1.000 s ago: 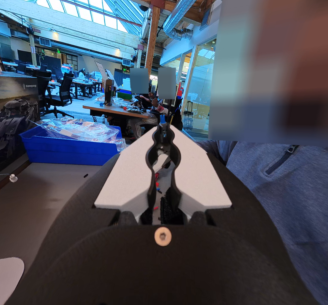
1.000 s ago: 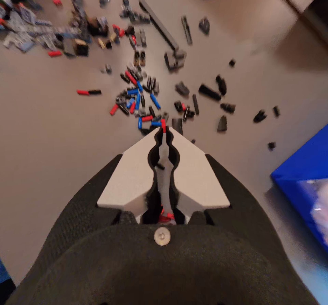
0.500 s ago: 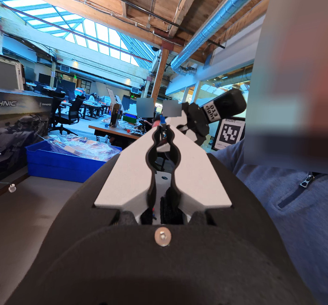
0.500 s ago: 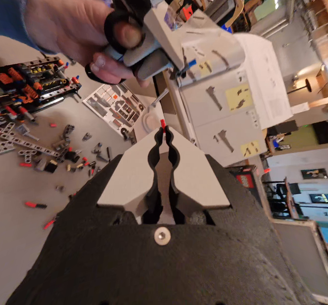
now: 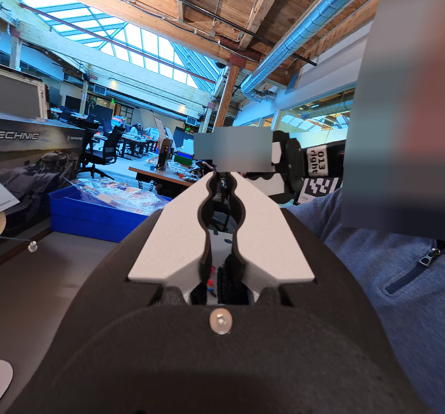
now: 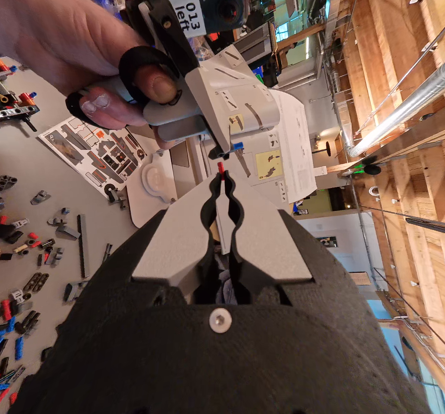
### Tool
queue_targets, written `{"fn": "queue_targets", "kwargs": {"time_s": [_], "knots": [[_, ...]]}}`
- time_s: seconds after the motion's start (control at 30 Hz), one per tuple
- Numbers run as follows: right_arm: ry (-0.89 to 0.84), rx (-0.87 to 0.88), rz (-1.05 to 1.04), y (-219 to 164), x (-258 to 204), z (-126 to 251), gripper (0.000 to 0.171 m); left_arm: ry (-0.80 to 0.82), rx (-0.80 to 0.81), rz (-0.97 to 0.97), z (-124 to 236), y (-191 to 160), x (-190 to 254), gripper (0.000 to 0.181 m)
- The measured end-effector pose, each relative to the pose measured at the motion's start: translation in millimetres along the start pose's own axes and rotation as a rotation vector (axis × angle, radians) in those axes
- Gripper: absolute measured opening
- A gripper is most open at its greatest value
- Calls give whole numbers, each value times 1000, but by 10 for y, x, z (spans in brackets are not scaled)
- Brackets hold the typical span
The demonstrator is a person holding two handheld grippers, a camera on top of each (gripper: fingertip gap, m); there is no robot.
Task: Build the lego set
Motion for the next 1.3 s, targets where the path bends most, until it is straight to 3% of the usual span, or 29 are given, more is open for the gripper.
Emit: {"fn": "queue_targets", "kwargs": {"time_s": [0.03, 0.73, 1.0, 1.3], "knots": [[-1, 4, 4, 8, 6, 2, 0, -1, 5, 5, 3, -2, -10, 4], [6, -90, 30, 106, 19, -85, 0, 35, 18, -26, 18, -6, -35, 5], [136, -72, -151, 70, 146, -98, 0, 77, -13, -101, 12, 16, 5, 5], [418, -40, -433, -57, 395, -212, 0, 121, -42, -123, 15, 52, 12, 5]]}}
Point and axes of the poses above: each gripper's, where its closed fingertips meet, z back along the fingers, y out of its top, x = y × z across the jaws, the point moved 10 cm from there along z, back along the fingers, and after that the axes turned 1 degree about z, right-handed, at the moved point
